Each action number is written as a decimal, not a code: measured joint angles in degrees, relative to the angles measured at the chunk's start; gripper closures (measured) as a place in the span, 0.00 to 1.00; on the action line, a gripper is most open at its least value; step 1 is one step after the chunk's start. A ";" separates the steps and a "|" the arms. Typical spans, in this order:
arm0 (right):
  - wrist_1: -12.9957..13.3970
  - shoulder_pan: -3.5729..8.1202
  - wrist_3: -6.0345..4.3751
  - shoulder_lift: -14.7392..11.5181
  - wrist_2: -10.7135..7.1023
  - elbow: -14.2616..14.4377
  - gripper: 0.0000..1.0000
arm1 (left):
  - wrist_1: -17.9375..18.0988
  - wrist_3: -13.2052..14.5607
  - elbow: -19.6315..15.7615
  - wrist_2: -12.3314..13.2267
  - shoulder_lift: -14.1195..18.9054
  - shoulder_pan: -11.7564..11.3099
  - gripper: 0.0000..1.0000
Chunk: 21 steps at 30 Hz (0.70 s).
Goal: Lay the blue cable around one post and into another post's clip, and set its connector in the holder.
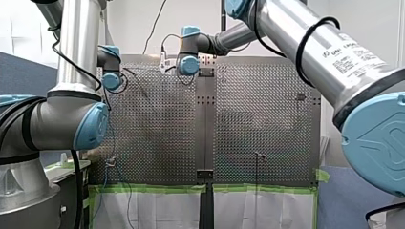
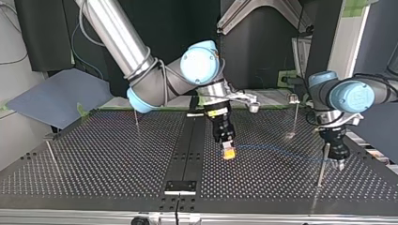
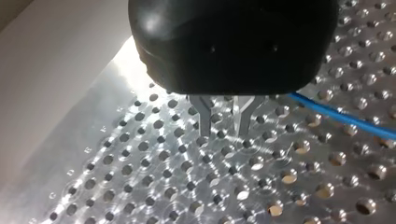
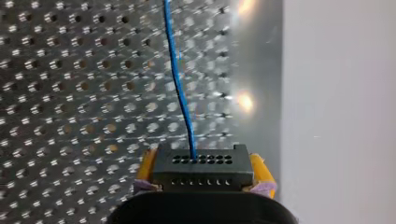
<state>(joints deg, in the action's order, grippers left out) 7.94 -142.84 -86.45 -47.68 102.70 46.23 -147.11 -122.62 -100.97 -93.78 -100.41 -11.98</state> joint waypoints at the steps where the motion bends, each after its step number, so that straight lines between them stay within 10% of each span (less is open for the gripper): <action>1: -0.49 0.17 -0.05 0.26 0.16 0.02 1.00 | 0.00 -0.02 0.00 0.02 -0.03 0.03 0.76; 10: -3.59 1.52 -0.01 1.10 1.48 1.91 1.00 | 0.36 -0.59 -1.19 0.53 -0.23 0.16 0.55; 18: -0.69 3.04 -0.84 0.79 1.63 5.73 1.00 | 1.13 1.58 -1.48 3.80 -0.25 0.22 0.04; 21: 0.65 3.57 -1.33 0.78 1.63 7.08 1.00 | 1.19 2.90 -1.48 5.08 -0.25 0.23 0.00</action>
<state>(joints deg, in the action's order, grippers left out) 8.60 -139.28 -87.77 -46.90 104.33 53.30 -145.92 -119.72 -102.45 -88.70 -100.66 -11.74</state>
